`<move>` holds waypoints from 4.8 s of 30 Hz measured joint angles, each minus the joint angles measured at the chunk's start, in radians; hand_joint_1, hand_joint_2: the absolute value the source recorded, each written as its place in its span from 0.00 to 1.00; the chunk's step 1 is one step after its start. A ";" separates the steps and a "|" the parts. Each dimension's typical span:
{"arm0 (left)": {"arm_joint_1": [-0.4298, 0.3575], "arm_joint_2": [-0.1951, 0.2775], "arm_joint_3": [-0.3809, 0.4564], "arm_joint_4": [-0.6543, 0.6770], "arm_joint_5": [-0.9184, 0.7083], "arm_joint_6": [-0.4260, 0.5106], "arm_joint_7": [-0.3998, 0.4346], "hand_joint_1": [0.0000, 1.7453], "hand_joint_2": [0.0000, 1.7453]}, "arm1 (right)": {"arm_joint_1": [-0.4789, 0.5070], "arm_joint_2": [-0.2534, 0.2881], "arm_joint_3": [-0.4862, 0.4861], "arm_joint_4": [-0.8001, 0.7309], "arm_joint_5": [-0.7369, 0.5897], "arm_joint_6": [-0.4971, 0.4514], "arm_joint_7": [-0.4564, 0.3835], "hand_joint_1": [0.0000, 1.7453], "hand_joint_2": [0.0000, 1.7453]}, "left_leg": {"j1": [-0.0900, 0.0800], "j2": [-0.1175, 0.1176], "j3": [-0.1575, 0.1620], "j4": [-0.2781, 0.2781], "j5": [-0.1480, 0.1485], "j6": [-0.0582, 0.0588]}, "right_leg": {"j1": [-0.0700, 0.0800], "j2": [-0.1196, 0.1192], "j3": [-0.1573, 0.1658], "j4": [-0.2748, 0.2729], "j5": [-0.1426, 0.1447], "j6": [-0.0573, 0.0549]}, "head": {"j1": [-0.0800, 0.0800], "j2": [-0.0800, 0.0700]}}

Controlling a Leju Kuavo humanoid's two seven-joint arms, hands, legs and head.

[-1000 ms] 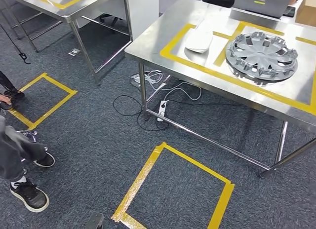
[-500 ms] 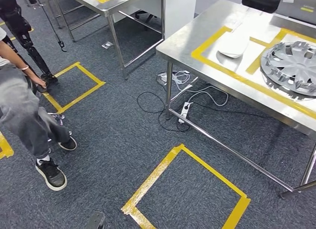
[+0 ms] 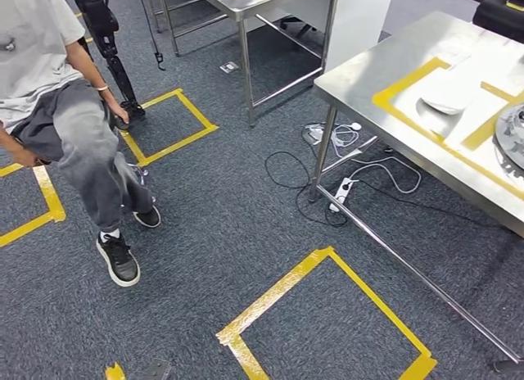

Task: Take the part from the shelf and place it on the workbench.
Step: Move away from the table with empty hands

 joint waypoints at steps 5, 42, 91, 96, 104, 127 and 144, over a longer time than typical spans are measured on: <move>-0.001 -0.002 0.004 0.000 0.000 0.002 0.001 0.00 0.00 | -0.009 0.016 0.012 0.000 0.016 -0.009 0.010 0.00 0.00 | 0.005 -0.047 -0.002 -0.011 0.010 0.024 | -0.001 0.113 -0.088 0.195 -0.117 0.011 | 0.010 0.000; -0.014 -0.012 0.007 0.004 -0.029 0.005 0.021 0.00 0.00 | -0.012 0.029 0.029 -0.001 0.008 0.011 0.014 0.00 0.00 | 0.005 -0.132 -0.019 0.019 0.004 0.019 | -0.007 0.182 -0.057 0.097 -0.015 0.021 | 0.010 0.000; -0.036 -0.016 0.005 0.006 -0.035 0.007 0.042 0.00 0.00 | 0.006 0.022 0.028 -0.001 0.025 0.017 -0.007 0.00 0.00 | -0.027 0.046 -0.041 0.041 -0.006 0.019 | 0.019 0.012 -0.001 0.033 -0.039 -0.022 | -0.008 0.000; -0.036 -0.016 0.005 0.006 -0.035 0.009 0.044 0.00 0.00 | 0.001 0.019 0.028 -0.002 0.025 0.017 -0.017 0.00 0.00 | -0.009 -0.020 -0.026 0.016 0.002 0.035 | 0.018 0.098 -0.060 0.156 -0.107 -0.001 | 0.003 0.000; -0.036 -0.016 0.005 0.006 -0.035 0.010 0.045 0.00 0.00 | -0.010 0.020 0.028 0.000 0.025 0.017 -0.026 0.00 0.00 | -0.006 -0.135 -0.021 0.029 -0.007 0.022 | -0.004 0.202 -0.073 0.077 0.008 0.013 | 0.007 0.000; -0.020 -0.014 0.005 0.007 -0.035 0.011 0.031 0.00 0.00 | 0.014 0.008 0.029 0.000 0.028 0.019 -0.056 0.00 0.00 | -0.001 -0.027 -0.018 0.009 0.002 0.022 | 0.010 0.070 -0.005 0.046 -0.057 -0.003 | -0.001 0.000; -0.023 -0.012 0.005 0.007 -0.043 0.018 0.046 0.00 0.00 | 0.005 0.009 0.030 0.004 0.035 0.025 -0.060 0.00 0.00 | 0.001 -0.080 -0.079 0.152 -0.074 -0.026 | -0.006 0.132 -0.022 0.031 -0.006 -0.030 | -0.009 0.000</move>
